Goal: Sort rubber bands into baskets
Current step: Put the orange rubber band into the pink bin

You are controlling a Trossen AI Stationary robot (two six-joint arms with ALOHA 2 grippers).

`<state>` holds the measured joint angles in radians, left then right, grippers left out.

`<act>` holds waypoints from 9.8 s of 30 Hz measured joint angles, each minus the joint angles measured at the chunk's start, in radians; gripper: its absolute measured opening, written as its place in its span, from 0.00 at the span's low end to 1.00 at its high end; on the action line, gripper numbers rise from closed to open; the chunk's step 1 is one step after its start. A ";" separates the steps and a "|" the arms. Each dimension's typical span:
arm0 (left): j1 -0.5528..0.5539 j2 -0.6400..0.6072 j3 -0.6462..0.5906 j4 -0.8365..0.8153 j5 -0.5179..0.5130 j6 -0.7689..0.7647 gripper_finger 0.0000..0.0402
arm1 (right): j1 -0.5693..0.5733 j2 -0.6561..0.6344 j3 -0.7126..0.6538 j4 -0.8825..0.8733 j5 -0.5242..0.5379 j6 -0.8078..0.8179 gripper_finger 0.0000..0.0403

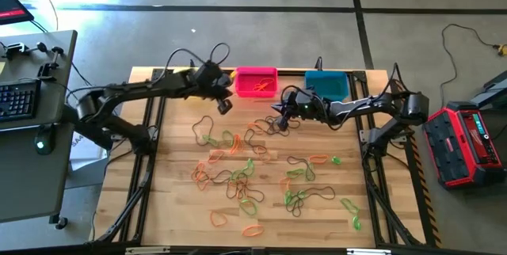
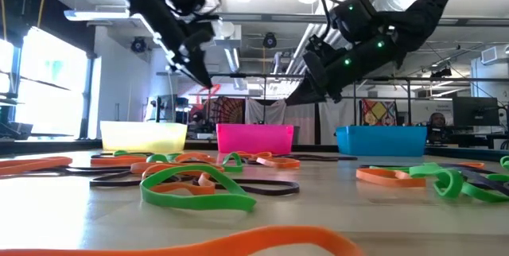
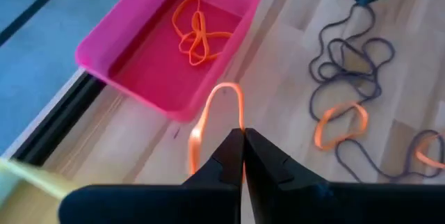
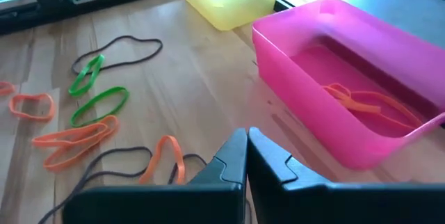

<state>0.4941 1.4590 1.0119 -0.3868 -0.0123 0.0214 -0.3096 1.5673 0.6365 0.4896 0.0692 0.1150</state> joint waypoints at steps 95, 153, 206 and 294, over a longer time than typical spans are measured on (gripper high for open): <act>-0.070 -0.248 -0.599 0.919 0.030 0.041 0.12 | 0.150 0.160 0.224 -0.283 0.003 0.120 0.31; -0.169 -0.262 -0.626 0.961 0.026 0.049 0.12 | 0.094 0.363 0.333 -0.375 -0.048 0.192 0.10; -0.174 -0.262 -0.625 0.961 -0.018 0.015 0.12 | -0.247 0.441 0.871 -0.829 0.000 -0.228 0.00; -0.174 -0.262 -0.625 0.878 0.034 0.033 0.12 | 0.312 0.357 0.512 -0.872 -0.096 0.203 0.01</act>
<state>0.3202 1.1965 0.3866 0.4915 0.0219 0.0544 0.0021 1.9243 1.1487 -0.3826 -0.0272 0.3176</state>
